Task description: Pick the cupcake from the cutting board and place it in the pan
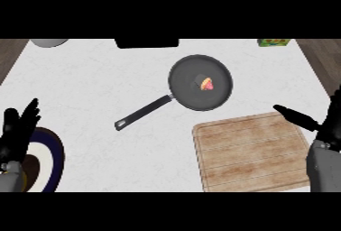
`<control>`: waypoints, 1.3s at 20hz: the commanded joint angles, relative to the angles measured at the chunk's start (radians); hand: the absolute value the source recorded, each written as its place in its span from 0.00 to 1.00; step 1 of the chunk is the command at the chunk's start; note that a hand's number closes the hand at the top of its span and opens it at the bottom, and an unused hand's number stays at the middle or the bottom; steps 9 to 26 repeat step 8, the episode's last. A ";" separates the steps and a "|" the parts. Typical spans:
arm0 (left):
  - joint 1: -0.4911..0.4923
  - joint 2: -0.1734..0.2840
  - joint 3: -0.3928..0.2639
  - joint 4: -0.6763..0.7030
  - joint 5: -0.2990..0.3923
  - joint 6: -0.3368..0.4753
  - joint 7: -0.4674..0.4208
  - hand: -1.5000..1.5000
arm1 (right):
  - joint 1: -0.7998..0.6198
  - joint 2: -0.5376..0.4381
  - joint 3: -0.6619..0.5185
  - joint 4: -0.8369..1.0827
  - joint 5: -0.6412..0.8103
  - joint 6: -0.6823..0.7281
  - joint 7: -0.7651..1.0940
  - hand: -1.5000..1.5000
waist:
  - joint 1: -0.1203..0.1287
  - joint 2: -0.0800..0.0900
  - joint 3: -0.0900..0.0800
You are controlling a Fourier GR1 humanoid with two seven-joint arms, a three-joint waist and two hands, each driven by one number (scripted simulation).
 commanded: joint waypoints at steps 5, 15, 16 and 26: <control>-0.026 -0.004 -0.005 -0.006 -0.005 -0.013 0.008 0.50 | 0.366 -0.027 0.008 -0.511 -0.099 0.195 0.166 0.00 | 0.018 0.008 0.001; -0.009 -0.018 -0.019 -0.076 -0.024 0.002 0.048 0.50 | 0.471 0.011 0.014 -0.635 -0.109 0.211 0.193 0.00 | 0.027 0.010 0.002; -0.009 -0.018 -0.019 -0.076 -0.024 0.002 0.048 0.50 | 0.471 0.011 0.014 -0.635 -0.109 0.211 0.193 0.00 | 0.027 0.010 0.002; -0.009 -0.018 -0.019 -0.076 -0.024 0.002 0.048 0.50 | 0.471 0.011 0.014 -0.635 -0.109 0.211 0.193 0.00 | 0.027 0.010 0.002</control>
